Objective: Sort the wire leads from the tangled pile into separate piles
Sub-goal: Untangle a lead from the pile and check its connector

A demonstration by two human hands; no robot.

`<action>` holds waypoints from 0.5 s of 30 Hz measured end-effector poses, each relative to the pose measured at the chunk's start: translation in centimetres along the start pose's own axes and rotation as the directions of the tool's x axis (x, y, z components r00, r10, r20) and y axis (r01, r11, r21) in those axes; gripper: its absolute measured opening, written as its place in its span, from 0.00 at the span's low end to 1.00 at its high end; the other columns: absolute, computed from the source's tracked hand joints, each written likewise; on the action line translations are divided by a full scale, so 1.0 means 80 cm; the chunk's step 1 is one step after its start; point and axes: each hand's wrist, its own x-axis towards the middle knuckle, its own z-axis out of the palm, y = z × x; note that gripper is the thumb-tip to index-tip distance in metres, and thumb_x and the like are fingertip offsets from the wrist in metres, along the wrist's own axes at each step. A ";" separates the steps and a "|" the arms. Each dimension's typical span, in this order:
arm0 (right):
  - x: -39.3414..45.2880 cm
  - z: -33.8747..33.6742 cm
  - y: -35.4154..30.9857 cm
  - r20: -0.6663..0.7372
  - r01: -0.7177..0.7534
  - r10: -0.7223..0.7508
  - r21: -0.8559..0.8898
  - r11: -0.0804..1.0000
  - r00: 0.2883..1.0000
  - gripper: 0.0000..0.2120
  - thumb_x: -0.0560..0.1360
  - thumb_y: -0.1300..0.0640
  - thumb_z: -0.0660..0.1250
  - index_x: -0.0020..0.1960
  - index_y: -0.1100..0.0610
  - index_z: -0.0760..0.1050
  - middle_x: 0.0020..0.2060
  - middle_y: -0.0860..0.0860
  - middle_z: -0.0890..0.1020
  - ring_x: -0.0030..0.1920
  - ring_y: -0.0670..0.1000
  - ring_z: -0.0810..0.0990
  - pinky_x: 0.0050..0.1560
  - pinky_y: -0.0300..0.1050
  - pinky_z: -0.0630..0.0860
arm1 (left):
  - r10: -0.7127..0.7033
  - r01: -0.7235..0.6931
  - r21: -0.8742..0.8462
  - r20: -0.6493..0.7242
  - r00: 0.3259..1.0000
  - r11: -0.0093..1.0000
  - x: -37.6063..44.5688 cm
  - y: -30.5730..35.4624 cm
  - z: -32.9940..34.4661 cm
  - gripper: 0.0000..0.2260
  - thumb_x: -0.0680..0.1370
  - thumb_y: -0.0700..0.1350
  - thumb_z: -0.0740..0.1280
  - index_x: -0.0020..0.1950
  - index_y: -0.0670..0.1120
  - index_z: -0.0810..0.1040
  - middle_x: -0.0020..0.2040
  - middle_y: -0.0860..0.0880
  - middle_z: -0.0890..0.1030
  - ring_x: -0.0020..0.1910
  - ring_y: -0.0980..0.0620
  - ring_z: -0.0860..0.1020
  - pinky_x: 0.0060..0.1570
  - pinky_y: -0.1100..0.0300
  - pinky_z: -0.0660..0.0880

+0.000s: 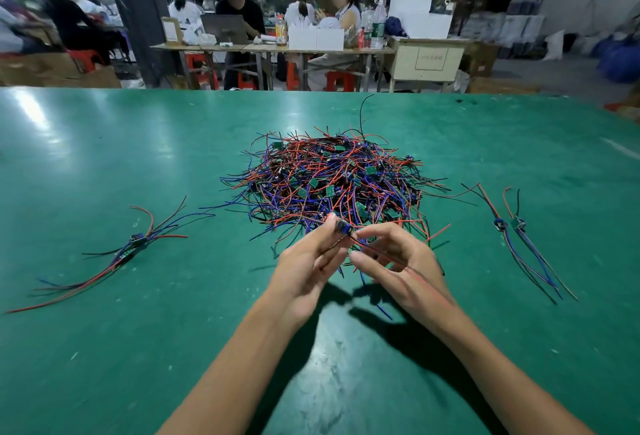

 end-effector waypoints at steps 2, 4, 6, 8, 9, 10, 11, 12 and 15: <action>0.001 0.006 -0.004 -0.060 -0.010 0.016 0.094 0.996 0.998 0.13 0.72 0.44 0.76 0.53 0.47 0.82 0.40 0.50 0.86 0.38 0.48 0.83 0.38 0.44 0.80 | 0.026 -0.026 -0.010 -0.006 1.000 1.000 0.000 -0.002 -0.002 0.08 0.72 0.45 0.74 0.47 0.42 0.84 0.42 0.46 0.86 0.37 0.55 0.84 0.42 0.65 0.82; 0.003 0.007 -0.007 -0.123 -0.021 0.046 0.192 0.981 0.991 0.09 0.74 0.47 0.75 0.49 0.52 0.84 0.38 0.52 0.86 0.33 0.48 0.80 0.33 0.40 0.76 | 0.037 -0.037 0.011 0.005 0.999 0.999 0.000 -0.007 -0.001 0.11 0.70 0.46 0.74 0.49 0.42 0.84 0.45 0.45 0.86 0.40 0.54 0.84 0.45 0.66 0.81; 0.005 0.004 -0.008 -0.163 -0.084 0.145 0.335 0.939 0.976 0.11 0.71 0.49 0.75 0.47 0.55 0.85 0.38 0.54 0.86 0.31 0.48 0.79 0.30 0.39 0.75 | 0.039 -0.039 0.023 0.025 0.999 0.999 -0.001 -0.013 0.002 0.10 0.72 0.46 0.74 0.49 0.42 0.84 0.46 0.44 0.87 0.42 0.55 0.85 0.45 0.67 0.81; 0.005 -0.001 -0.011 -0.121 -0.176 0.259 0.466 0.867 0.958 0.17 0.67 0.46 0.76 0.49 0.56 0.85 0.40 0.56 0.87 0.33 0.48 0.80 0.32 0.39 0.77 | 0.043 -0.042 -0.023 0.036 0.998 0.999 -0.001 -0.016 0.006 0.11 0.71 0.45 0.75 0.50 0.41 0.84 0.48 0.43 0.87 0.42 0.54 0.86 0.42 0.67 0.81; 0.005 -0.004 -0.012 -0.075 -0.215 0.289 0.500 0.839 0.955 0.19 0.65 0.45 0.77 0.51 0.55 0.85 0.42 0.57 0.87 0.34 0.48 0.80 0.34 0.38 0.77 | 0.047 -0.045 -0.053 0.035 0.998 0.998 -0.001 -0.017 0.007 0.12 0.70 0.45 0.75 0.50 0.41 0.84 0.48 0.42 0.87 0.42 0.54 0.86 0.41 0.67 0.81; 0.005 -0.007 -0.012 -0.025 -0.243 0.296 0.507 0.827 0.955 0.20 0.65 0.45 0.77 0.53 0.55 0.85 0.43 0.56 0.87 0.36 0.48 0.81 0.36 0.38 0.78 | 0.051 -0.048 -0.071 0.034 0.998 0.996 -0.001 -0.018 0.008 0.13 0.69 0.45 0.75 0.50 0.40 0.85 0.47 0.42 0.87 0.41 0.54 0.86 0.39 0.67 0.81; 0.004 -0.009 -0.013 0.016 -0.256 0.286 0.492 0.832 0.958 0.20 0.65 0.45 0.77 0.53 0.54 0.85 0.44 0.55 0.87 0.37 0.47 0.81 0.38 0.37 0.78 | 0.054 -0.052 -0.078 0.030 0.998 0.996 -0.002 -0.018 0.008 0.13 0.68 0.45 0.75 0.50 0.40 0.85 0.47 0.42 0.87 0.41 0.54 0.86 0.38 0.67 0.80; 0.004 -0.009 -0.014 0.037 -0.255 0.270 0.472 0.844 0.962 0.19 0.65 0.46 0.78 0.53 0.53 0.86 0.43 0.55 0.87 0.37 0.47 0.81 0.39 0.37 0.78 | 0.058 -0.056 -0.078 0.028 0.998 0.995 -0.002 -0.019 0.008 0.13 0.68 0.45 0.75 0.49 0.41 0.85 0.47 0.43 0.87 0.40 0.54 0.86 0.37 0.68 0.80; 0.005 -0.008 -0.013 -0.036 -0.223 0.270 0.463 0.858 0.962 0.14 0.66 0.48 0.77 0.48 0.54 0.87 0.40 0.54 0.87 0.36 0.47 0.82 0.38 0.37 0.78 | 0.078 -0.076 -0.059 0.025 0.997 0.995 -0.003 -0.019 0.007 0.12 0.68 0.44 0.75 0.50 0.41 0.83 0.48 0.43 0.87 0.42 0.53 0.86 0.35 0.68 0.80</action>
